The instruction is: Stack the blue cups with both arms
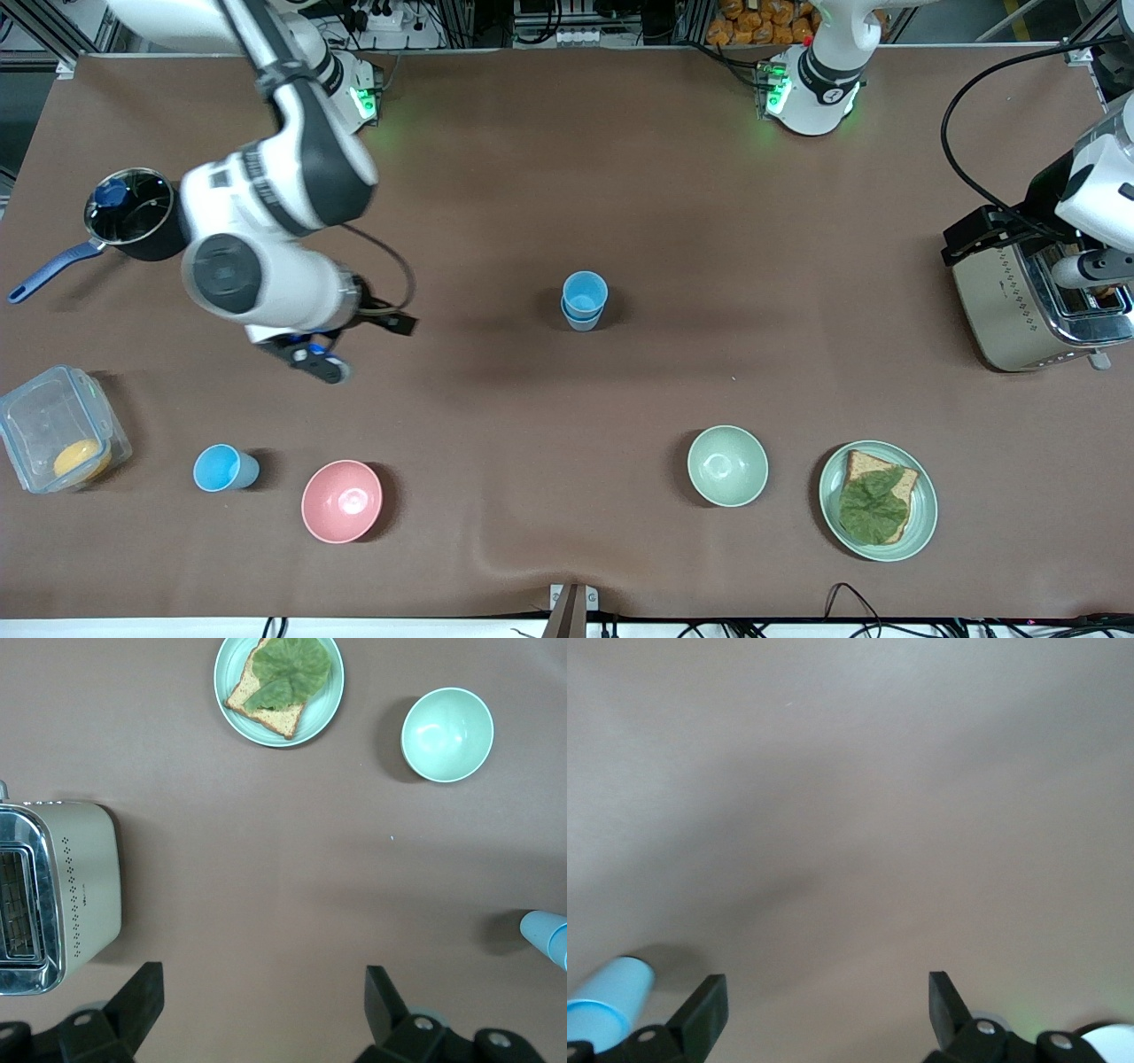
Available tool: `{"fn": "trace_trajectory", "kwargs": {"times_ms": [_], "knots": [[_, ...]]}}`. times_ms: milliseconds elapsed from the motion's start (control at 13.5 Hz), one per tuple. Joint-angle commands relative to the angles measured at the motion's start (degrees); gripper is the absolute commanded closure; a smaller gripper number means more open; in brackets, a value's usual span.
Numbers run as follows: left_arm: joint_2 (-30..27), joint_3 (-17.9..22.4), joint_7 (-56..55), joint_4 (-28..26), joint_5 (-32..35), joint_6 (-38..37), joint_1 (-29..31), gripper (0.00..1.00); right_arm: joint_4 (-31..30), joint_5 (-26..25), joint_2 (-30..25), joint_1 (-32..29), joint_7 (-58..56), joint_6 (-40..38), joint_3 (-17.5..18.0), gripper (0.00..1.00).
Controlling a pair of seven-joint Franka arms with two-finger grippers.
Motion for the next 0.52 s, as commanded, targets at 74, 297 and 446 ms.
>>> {"fn": "trace_trajectory", "kwargs": {"times_ms": [74, 297, 446], "knots": [[-0.28, -0.10, 1.56, 0.45, -0.33, -0.11, 0.32, 0.00, -8.28, -1.94, -7.48, -6.03, -13.45, 0.43, 1.13, 0.00], [-0.28, -0.10, 1.56, 0.53, -0.25, -0.11, 0.32, 0.00, -10.22, -4.13, -9.42, -7.46, -19.87, 0.34, -2.44, 0.00], [-0.20, -0.10, 1.56, 0.53, -0.33, -0.11, 0.32, 0.00, -10.05, -4.14, -10.73, -6.75, -25.65, -0.71, -5.97, 0.00]]}}
